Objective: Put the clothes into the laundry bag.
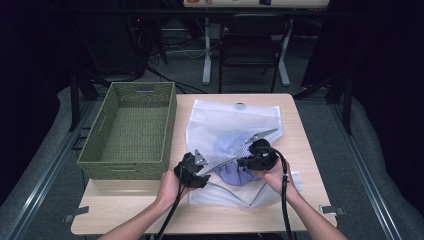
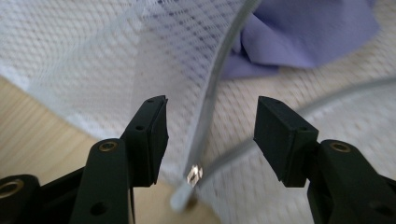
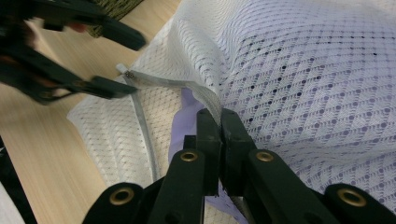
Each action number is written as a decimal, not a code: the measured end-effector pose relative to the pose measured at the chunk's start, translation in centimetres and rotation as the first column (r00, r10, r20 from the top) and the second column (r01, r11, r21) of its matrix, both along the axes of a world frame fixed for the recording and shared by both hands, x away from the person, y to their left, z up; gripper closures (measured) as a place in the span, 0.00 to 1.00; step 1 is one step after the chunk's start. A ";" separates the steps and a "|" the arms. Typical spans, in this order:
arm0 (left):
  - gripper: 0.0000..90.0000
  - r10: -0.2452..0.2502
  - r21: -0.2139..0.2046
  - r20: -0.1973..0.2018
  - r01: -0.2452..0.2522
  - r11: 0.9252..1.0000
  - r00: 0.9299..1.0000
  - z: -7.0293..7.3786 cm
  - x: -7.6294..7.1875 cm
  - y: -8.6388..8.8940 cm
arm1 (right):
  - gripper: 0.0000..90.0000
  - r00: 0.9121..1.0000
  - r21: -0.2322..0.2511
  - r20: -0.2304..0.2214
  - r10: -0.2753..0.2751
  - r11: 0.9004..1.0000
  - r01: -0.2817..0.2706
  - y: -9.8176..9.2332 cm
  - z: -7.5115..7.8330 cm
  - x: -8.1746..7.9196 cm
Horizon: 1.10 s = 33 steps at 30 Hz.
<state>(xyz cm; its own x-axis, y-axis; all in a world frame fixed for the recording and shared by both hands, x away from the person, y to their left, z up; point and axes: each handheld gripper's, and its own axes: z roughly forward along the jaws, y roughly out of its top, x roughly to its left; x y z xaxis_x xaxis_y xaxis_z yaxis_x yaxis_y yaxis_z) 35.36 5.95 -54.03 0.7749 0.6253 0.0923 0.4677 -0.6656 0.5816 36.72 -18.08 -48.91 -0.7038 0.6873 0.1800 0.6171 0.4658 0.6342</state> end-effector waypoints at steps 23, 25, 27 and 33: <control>0.97 -0.074 0.007 0.075 0.073 0.997 0.994 0.7 0.5 0.7 | 0.98 1.000 0.001 -0.007 0.009 1.000 -0.009 -1.3 0.4 -0.2; 0.97 -0.091 -0.012 0.065 0.092 0.996 0.994 1.1 0.2 1.4 | 0.98 1.000 -0.010 -0.016 0.018 1.000 -0.018 -1.3 0.2 -0.2; 0.97 -0.110 -0.016 0.062 0.111 0.994 0.992 1.5 -0.2 1.8 | 0.98 0.999 -0.021 -0.027 0.022 1.000 -0.022 -1.2 0.1 -0.4; 0.97 -0.201 0.018 0.015 0.201 0.979 0.979 1.1 -1.1 1.8 | 0.96 0.998 -0.078 -0.019 0.063 0.995 -0.064 -1.2 -0.1 -1.9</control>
